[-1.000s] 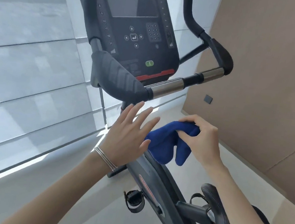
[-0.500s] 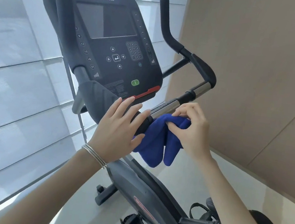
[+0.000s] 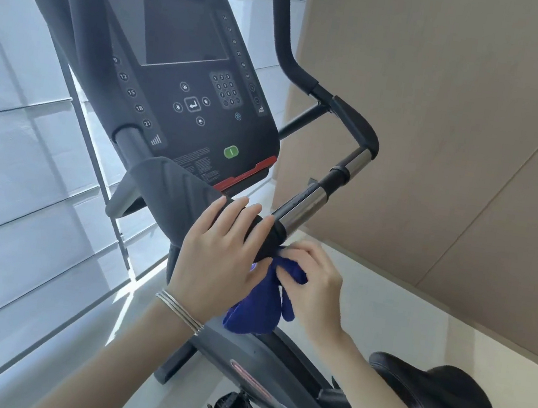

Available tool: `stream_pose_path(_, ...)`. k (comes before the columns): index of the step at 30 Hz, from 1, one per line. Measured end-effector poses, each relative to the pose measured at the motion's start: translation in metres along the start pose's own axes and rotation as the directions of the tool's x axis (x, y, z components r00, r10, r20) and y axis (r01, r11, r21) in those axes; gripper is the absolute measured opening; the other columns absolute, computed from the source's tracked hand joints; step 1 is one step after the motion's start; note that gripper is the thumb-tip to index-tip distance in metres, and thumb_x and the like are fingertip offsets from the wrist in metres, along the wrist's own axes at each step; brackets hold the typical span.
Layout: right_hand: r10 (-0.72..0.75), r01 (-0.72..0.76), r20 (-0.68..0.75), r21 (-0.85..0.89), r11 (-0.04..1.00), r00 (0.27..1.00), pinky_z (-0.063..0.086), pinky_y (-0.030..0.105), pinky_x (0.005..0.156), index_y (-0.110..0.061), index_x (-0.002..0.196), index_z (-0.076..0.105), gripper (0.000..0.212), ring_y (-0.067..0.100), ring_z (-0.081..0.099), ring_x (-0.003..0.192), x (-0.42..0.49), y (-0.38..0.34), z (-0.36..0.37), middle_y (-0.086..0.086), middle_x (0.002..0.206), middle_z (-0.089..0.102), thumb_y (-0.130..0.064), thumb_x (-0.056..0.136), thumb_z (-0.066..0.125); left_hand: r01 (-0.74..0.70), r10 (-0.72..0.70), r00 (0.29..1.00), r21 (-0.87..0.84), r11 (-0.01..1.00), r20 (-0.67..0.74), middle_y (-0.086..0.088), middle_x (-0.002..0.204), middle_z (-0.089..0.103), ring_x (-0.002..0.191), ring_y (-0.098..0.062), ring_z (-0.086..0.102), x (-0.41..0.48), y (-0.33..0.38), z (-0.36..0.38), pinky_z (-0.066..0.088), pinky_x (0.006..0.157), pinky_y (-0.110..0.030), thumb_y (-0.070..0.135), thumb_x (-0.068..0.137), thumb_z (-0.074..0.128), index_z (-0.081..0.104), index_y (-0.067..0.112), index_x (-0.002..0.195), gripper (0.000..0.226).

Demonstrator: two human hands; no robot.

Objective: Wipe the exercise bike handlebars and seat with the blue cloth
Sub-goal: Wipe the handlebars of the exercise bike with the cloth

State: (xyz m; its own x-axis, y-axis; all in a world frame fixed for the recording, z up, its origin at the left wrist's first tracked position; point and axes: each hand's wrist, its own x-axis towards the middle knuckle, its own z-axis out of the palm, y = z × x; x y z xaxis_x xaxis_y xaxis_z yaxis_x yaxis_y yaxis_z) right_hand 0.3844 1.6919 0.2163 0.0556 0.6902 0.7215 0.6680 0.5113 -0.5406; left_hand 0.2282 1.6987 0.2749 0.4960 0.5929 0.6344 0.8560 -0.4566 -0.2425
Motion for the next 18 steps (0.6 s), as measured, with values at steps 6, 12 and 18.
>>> stream_pose_path(6, 0.113, -0.107, -0.088, 0.074, 0.992, 0.99, 0.044, 0.005, 0.076, -0.01, 0.081, 0.069, 0.021, -0.003, 0.058, 0.083, -0.028, -0.015, 0.01, -0.003, 0.085, 0.065, 0.0, 0.065, 0.079, -0.007, 0.007, 1.0, -0.031, 1.0, 0.001, -0.005, 0.115, 0.065, 0.114, -0.027, 0.058, -0.002, -0.004, -0.001, 0.044, 0.102, -0.039, 0.041, 0.085, 0.053, 0.062, 0.014, 0.116, 0.042)
stream_pose_path(12, 0.106, -0.09, -0.204, 0.088, 0.992, 0.973, 0.045, 0.009, 0.073, -0.01, 0.081, 0.069, 0.022, 0.001, 0.059, 0.082, 0.002, -0.016, -0.024, 0.0, 0.086, 0.065, 0.003, 0.066, 0.079, -0.014, 0.014, 1.0, -0.021, 1.0, -0.02, -0.007, 0.115, 0.066, 0.113, -0.028, 0.06, -0.003, -0.004, -0.002, 0.046, 0.1, -0.04, 0.038, 0.083, 0.056, 0.063, 0.013, 0.115, 0.042)
stream_pose_path(18, 0.086, -0.07, -0.253, 0.074, 0.995, 0.964, 0.045, 0.013, 0.074, -0.013, 0.086, 0.065, 0.023, 0.002, 0.058, 0.083, 0.039, -0.009, -0.042, -0.008, 0.086, 0.063, 0.0, 0.069, 0.075, -0.022, 0.022, 1.0, -0.014, 1.0, -0.023, -0.007, 0.114, 0.066, 0.113, -0.029, 0.06, -0.002, -0.003, -0.003, 0.044, 0.101, -0.04, 0.038, 0.087, 0.047, 0.062, 0.013, 0.115, 0.041)
